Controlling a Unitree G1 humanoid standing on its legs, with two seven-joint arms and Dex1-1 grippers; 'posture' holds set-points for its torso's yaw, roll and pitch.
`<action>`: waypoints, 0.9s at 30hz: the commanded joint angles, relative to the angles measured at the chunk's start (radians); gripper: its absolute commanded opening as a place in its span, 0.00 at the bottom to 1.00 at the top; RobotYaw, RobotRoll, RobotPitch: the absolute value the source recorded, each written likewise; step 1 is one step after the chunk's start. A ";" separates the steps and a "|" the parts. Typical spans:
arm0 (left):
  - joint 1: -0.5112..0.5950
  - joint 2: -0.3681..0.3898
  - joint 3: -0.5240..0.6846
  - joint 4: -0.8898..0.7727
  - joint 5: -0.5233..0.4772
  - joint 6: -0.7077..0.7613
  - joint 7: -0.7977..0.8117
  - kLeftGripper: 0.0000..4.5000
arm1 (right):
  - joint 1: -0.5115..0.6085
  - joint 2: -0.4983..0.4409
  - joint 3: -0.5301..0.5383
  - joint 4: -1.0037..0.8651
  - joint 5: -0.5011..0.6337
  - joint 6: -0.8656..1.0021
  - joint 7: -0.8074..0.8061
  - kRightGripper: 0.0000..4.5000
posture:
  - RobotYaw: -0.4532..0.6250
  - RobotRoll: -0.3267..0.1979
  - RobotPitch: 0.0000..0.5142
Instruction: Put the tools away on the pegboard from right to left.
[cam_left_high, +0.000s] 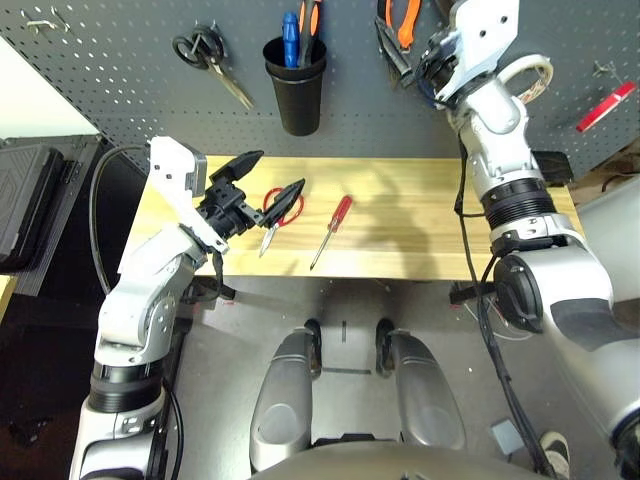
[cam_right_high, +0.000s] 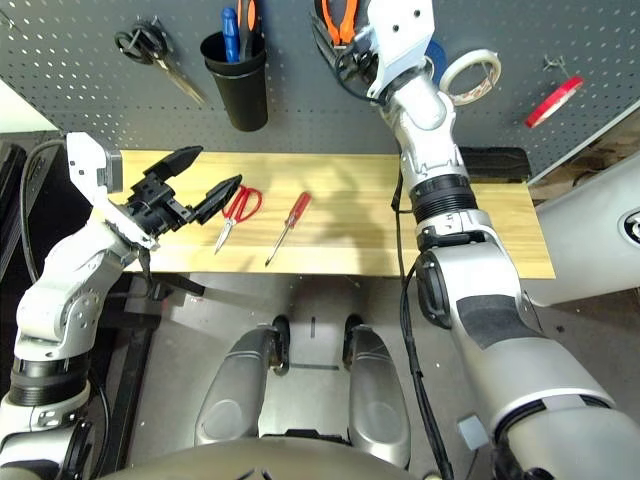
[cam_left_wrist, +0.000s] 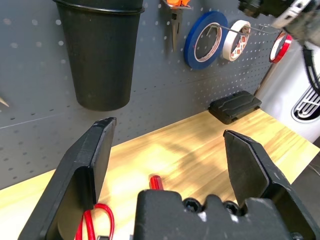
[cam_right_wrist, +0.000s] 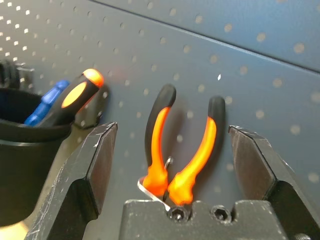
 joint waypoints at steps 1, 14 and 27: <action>0.003 0.009 -0.021 0.030 0.016 -0.025 -0.033 1.00 | 0.045 -0.035 0.020 -0.169 0.081 0.189 0.097 0.99 | 0.47 0.62 0.49; -0.005 0.025 -0.075 0.118 0.058 -0.052 -0.083 1.00 | 0.244 -0.177 0.099 -0.445 0.187 0.702 0.274 0.99 | 0.45 0.62 0.42; -0.046 0.010 -0.227 0.153 0.145 0.026 -0.094 1.00 | 0.429 -0.315 0.101 -0.452 0.263 0.626 0.573 0.99 | 0.43 0.62 0.43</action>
